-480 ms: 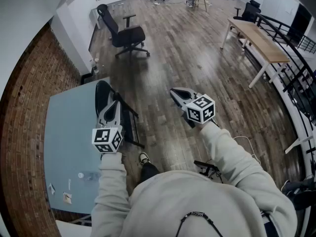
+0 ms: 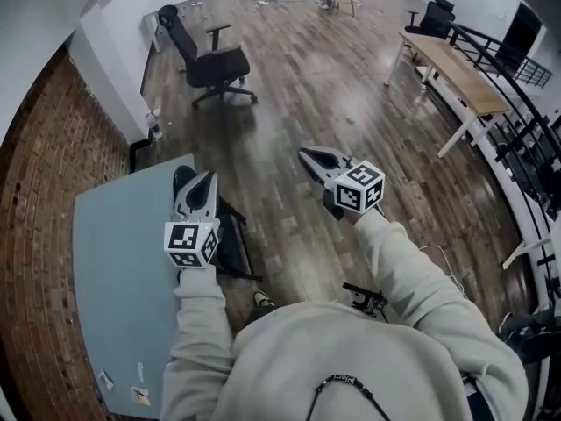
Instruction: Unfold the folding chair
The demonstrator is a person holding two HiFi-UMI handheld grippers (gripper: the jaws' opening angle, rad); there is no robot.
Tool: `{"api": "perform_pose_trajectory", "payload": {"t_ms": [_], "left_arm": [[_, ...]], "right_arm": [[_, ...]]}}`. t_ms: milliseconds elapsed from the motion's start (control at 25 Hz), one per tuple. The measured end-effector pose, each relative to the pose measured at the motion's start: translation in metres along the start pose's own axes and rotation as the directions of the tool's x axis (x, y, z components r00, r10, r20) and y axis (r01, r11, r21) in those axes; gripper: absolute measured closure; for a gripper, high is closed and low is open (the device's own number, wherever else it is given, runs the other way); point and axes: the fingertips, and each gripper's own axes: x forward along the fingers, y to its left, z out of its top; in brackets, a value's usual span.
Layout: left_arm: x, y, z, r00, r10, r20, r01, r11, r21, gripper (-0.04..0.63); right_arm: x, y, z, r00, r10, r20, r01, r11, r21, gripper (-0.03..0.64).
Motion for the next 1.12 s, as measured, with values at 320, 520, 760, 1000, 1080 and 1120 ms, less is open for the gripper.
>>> {"api": "perform_pose_trajectory", "payload": {"t_ms": [320,520,760,1000,1080,1120], "left_arm": [[0.047,0.035,-0.009,0.987,-0.144,0.065,0.149,0.985,-0.083,0.591],[0.072,0.046,0.002,0.991,-0.086,0.105,0.096,0.991,-0.093,0.591],[0.089,0.059,-0.008,0.996,-0.051,0.079,0.058,0.995,-0.081,0.591],[0.07,0.111,-0.085,0.991,0.061,-0.12,-0.079,0.986,-0.146,0.589],[0.059,0.135,-0.113,0.972,0.119,-0.203,-0.149,0.979,-0.14,0.568],[0.051,0.146,-0.132,0.952,0.155,-0.263,-0.193,0.973,-0.123,0.526]], "right_arm": [[0.046,-0.043,-0.002,0.998,-0.05,-0.04,0.05,0.999,-0.017,0.609],[0.055,-0.08,0.019,0.998,-0.065,-0.016,0.065,0.997,-0.031,0.609],[0.078,-0.106,0.014,0.999,-0.044,-0.027,0.044,0.999,-0.011,0.609],[0.133,-0.096,-0.074,0.967,0.051,-0.251,-0.037,0.997,0.062,0.607],[0.161,-0.088,-0.102,0.951,0.094,-0.294,-0.062,0.991,0.119,0.607],[0.174,-0.08,-0.122,0.938,0.12,-0.324,-0.074,0.986,0.151,0.606]]}}
